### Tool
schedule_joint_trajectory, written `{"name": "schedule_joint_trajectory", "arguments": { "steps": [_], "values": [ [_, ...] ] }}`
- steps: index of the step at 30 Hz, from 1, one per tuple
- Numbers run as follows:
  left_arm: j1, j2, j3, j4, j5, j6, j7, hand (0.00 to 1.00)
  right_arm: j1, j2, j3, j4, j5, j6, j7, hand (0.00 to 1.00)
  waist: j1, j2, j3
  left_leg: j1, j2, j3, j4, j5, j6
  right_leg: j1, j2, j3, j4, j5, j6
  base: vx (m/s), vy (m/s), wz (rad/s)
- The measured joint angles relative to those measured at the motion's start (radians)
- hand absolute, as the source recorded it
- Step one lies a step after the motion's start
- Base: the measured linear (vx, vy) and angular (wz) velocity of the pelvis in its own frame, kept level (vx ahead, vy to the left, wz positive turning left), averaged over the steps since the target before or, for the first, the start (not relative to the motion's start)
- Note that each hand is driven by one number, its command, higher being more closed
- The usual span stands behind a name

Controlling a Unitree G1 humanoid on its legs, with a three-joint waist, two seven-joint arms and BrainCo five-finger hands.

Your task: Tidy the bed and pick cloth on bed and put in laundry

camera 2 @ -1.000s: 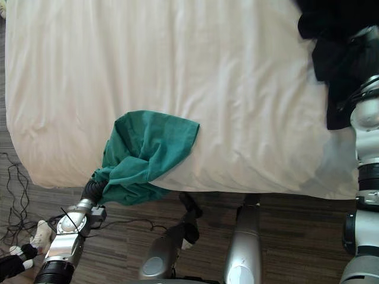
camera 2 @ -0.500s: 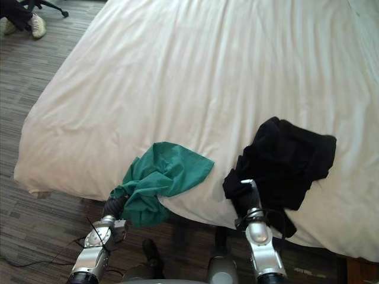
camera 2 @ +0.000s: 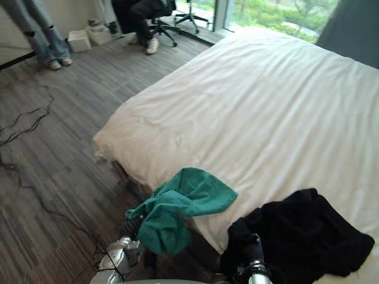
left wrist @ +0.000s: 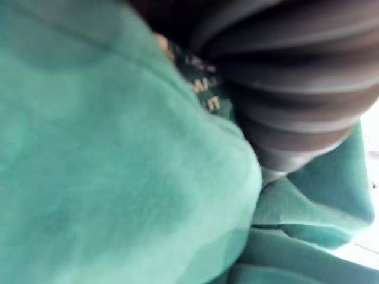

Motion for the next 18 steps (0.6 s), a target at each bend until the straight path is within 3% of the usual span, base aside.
{"name": "schedule_joint_trajectory", "arguments": {
  "steps": [1, 2, 3, 4, 6, 7, 9, 10, 11, 12, 13, 14, 15, 16, 18],
  "values": [
    [0.001, 0.001, -0.001, 0.015, 0.003, 0.001, 0.001, 1.0, 0.014, -0.015, 0.0, -0.001, 0.007, 0.003, -0.001, 1.0, 0.008, -0.004, 0.0, -0.025, -0.015, 0.067, -0.006, 0.015, 0.082, 0.009, -0.014, -0.065, 0.003, -0.01, -0.009, -0.06, 0.053, 1.12],
    [0.003, 0.001, 0.0, 0.017, 0.007, 0.004, 0.001, 1.0, 0.022, -0.016, 0.0, -0.005, 0.008, 0.004, -0.003, 1.0, 0.007, -0.007, 0.002, -0.031, -0.019, 0.135, -0.007, -0.016, 0.171, 0.016, -0.025, -0.089, 0.0, -0.009, -0.008, -0.04, 0.077, 1.45],
    [0.014, 0.002, 0.009, 0.017, 0.009, 0.005, 0.001, 1.0, 0.03, -0.016, 0.0, -0.004, 0.008, 0.014, -0.006, 1.0, -0.011, -0.015, 0.004, -0.039, -0.016, 0.338, 0.0, -0.115, 0.326, 0.035, -0.044, -0.126, -0.018, 0.012, -0.006, 0.04, 0.098, 1.89],
    [0.004, 0.0, 0.022, 0.017, 0.012, 0.004, 0.001, 1.0, 0.032, -0.025, 0.002, -0.004, 0.004, 0.027, -0.011, 1.0, -0.02, -0.049, 0.007, -0.063, -0.003, 0.549, 0.06, -0.185, 0.35, 0.058, -0.083, -0.172, -0.037, 0.039, -0.02, 0.06, 0.161, 1.97],
    [0.006, -0.013, 0.021, 0.016, 0.014, 0.003, 0.0, 1.0, 0.038, -0.047, 0.02, -0.01, -0.009, 0.039, -0.011, 1.0, 0.005, -0.009, 0.015, -0.074, 0.03, 0.611, 0.205, -0.155, 0.306, 0.068, -0.079, -0.214, 0.001, 0.036, -0.021, 0.04, 0.174, 1.17],
    [0.028, -0.018, 0.024, 0.016, 0.017, 0.0, 0.001, 1.0, 0.037, -0.066, 0.059, -0.01, -0.024, 0.047, -0.008, 1.0, 0.012, 0.017, 0.01, -0.065, 0.034, 0.568, 0.203, -0.091, 0.196, 0.076, -0.068, -0.225, 0.023, 0.015, -0.019, 0.02, 0.081, 0.69],
    [0.029, -0.002, 0.03, 0.015, 0.018, 0.0, 0.0, 1.0, 0.017, -0.054, 0.099, -0.012, -0.032, 0.054, 0.003, 1.0, 0.013, 0.006, 0.011, -0.094, -0.009, 0.533, 0.197, -0.095, 0.193, 0.093, -0.072, -0.212, -0.001, -0.048, -0.024, -0.05, 0.063, 0.99],
    [0.015, -0.004, 0.033, 0.017, 0.017, 0.002, 0.0, 1.0, 0.004, -0.052, 0.111, -0.011, -0.04, 0.059, 0.013, 1.0, 0.01, 0.004, 0.01, -0.11, -0.02, 0.53, 0.203, -0.124, 0.187, 0.098, -0.063, -0.213, -0.014, -0.058, -0.005, -0.08, 0.074, 1.4],
    [0.005, -0.002, 0.042, 0.018, 0.017, 0.002, 0.0, 1.0, 0.0, -0.035, 0.118, -0.011, -0.053, 0.061, 0.02, 1.0, 0.004, -0.039, 0.007, -0.128, -0.03, 0.569, 0.245, -0.212, 0.154, 0.107, -0.089, -0.232, -0.043, -0.056, -0.014, -0.01, 0.111, 1.26],
    [-0.003, 0.006, 0.041, 0.018, 0.017, -0.002, -0.001, 1.0, -0.013, -0.01, 0.128, -0.01, -0.057, 0.06, 0.022, 1.0, 0.046, -0.042, 0.007, -0.189, 0.004, 0.553, 0.457, -0.246, 0.22, 0.109, -0.117, -0.286, -0.013, -0.048, 0.005, 0.07, 0.124, 1.17],
    [0.009, 0.001, 0.038, 0.019, 0.019, -0.002, -0.001, 1.0, -0.019, -0.015, 0.125, -0.011, -0.06, 0.06, 0.022, 1.0, 0.065, -0.019, -0.001, -0.167, 0.003, 0.484, 0.44, -0.255, 0.174, 0.131, -0.103, -0.319, -0.006, -0.05, 0.021, 0.09, 0.124, 1.03],
    [0.006, 0.009, 0.039, 0.028, 0.021, -0.001, -0.001, 1.0, -0.029, 0.002, 0.122, 0.011, -0.06, 0.064, 0.021, 1.0, 0.053, -0.032, -0.003, -0.173, -0.036, 0.451, 0.429, -0.242, 0.187, 0.143, -0.122, -0.344, -0.006, -0.052, 0.03, 0.08, 0.092, 1.31],
    [-0.017, 0.019, 0.037, 0.041, 0.034, 0.001, -0.001, 1.0, -0.041, 0.014, 0.109, 0.017, -0.06, 0.076, 0.024, 1.0, 0.058, -0.049, -0.007, -0.155, -0.098, 0.418, 0.327, -0.201, 0.202, 0.148, -0.142, -0.385, 0.0, -0.02, 0.015, 0.06, 0.092, 1.24],
    [-0.025, 0.022, 0.038, 0.043, 0.037, 0.002, -0.001, 1.0, -0.049, 0.014, 0.11, 0.018, -0.06, 0.078, 0.03, 1.0, 0.063, -0.048, -0.004, -0.152, -0.112, 0.404, 0.298, -0.188, 0.203, 0.14, -0.145, -0.391, 0.011, 0.01, 0.011, 0.11, 0.129, 1.18],
    [-0.026, 0.043, 0.04, 0.044, 0.038, 0.003, -0.001, 1.0, -0.085, 0.015, 0.121, 0.042, -0.062, 0.082, 0.045, 1.0, 0.071, -0.049, 0.009, -0.127, -0.126, 0.4, 0.25, -0.167, 0.206, 0.115, -0.17, -0.384, 0.105, 0.061, -0.045, 0.15, 0.146, 0.6]
  ]
}}
